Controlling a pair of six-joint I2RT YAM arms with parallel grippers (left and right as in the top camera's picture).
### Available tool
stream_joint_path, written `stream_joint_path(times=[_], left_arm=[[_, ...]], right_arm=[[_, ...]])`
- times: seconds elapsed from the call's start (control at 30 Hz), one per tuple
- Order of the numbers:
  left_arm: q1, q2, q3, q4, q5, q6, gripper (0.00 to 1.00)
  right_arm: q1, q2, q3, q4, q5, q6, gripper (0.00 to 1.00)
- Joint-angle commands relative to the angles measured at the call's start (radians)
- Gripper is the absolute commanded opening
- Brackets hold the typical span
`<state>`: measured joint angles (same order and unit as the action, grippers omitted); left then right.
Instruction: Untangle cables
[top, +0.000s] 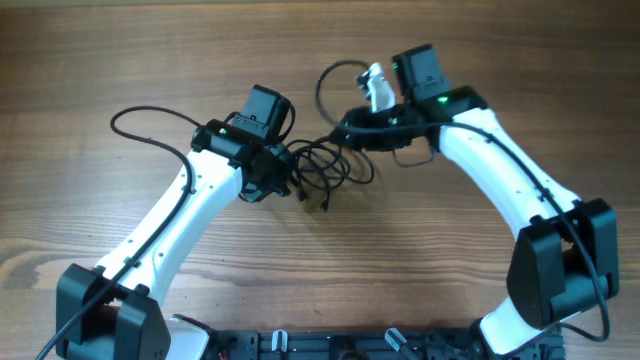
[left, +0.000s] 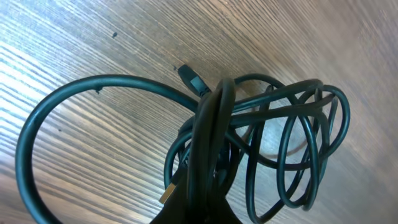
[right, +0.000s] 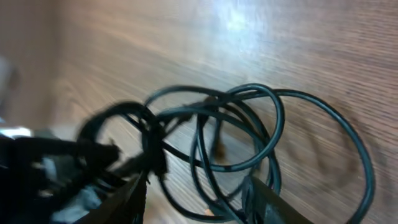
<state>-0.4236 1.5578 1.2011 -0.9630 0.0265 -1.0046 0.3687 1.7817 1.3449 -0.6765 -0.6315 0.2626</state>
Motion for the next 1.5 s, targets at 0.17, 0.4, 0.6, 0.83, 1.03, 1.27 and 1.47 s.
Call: stream_joint_path(times=[0.17,0.4,0.6,0.83,1.03,1.27,1.47], left_arm=[[-0.006,0.010,-0.006,0.013,0.087,0.167,0.04],[-0.002,0.010,-0.006,0.014,0.109,0.167,0.04],[0.057,0.010,-0.006,0.020,0.202,0.184,0.04],[0.099,0.010,-0.006,0.032,0.299,0.217,0.04],[0.099,0.010,-0.006,0.033,0.317,0.232,0.04],[0.101,0.010,-0.006,0.043,0.325,0.242,0.04],[0.101,0.010,-0.006,0.043,0.325,0.242,0.04]], right_arm=[[0.067,-0.019,-0.017,-0.013,0.239,-0.257,0.45],[0.089,-0.005,-0.025,-0.013,0.178,-0.341,0.40],[0.117,0.013,-0.025,-0.018,0.136,-0.394,0.39],[0.117,0.046,-0.025,-0.034,0.142,-0.395,0.39],[0.117,0.074,-0.025,-0.048,0.137,-0.405,0.33],[0.117,0.077,-0.025,-0.072,0.137,-0.418,0.29],[0.116,0.077,-0.025,-0.071,0.120,-0.399,0.05]])
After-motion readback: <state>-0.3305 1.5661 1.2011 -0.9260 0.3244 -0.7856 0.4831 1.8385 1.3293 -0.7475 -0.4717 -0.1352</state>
